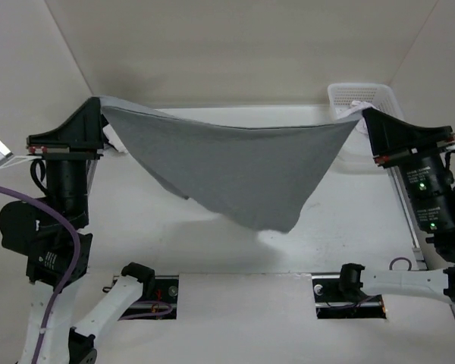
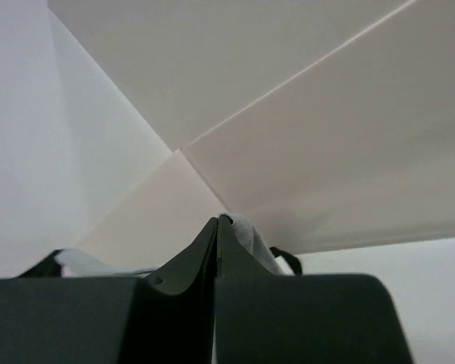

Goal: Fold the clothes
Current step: Flatten the tank top out

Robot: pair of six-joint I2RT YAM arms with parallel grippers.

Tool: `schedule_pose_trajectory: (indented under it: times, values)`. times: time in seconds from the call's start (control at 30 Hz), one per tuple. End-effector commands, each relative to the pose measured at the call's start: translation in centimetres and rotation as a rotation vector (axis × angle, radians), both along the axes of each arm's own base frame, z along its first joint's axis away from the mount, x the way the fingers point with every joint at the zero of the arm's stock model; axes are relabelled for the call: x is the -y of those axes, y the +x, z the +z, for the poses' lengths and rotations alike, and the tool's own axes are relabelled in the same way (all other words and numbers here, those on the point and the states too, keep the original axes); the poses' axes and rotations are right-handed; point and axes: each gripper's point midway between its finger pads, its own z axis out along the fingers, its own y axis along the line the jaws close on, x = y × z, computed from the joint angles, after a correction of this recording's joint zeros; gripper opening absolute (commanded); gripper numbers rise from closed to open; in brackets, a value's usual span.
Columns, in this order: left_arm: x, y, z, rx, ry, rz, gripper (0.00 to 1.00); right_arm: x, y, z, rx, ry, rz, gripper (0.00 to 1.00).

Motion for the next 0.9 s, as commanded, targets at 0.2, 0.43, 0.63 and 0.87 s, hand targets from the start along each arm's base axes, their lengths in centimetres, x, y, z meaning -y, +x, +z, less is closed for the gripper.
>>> schedule_pose_trajectory:
  times: [0.2, 0.43, 0.63, 0.87]
  values:
    - [1.1, 13.1, -3.3, -0.165, 0.078, 0.141, 0.00, -4.5, 11.9, -1.8, -0.004, -0.267, -0.173, 0.00]
    - [1.0, 26.0, -11.1, -0.382, 0.093, 0.154, 0.00, -5.1, 27.5, -7.1, -0.172, -0.303, -0.110, 0.00]
    - [0.9, 30.8, -6.5, -0.334, 0.104, 0.120, 0.00, -4.7, 31.8, -1.8, -0.133, -0.289, -0.150, 0.00]
    - [-0.3, 26.5, 1.6, -0.152, 0.098, 0.113, 0.00, -2.8, 26.0, 6.3, 0.026, -0.225, -0.182, 0.00]
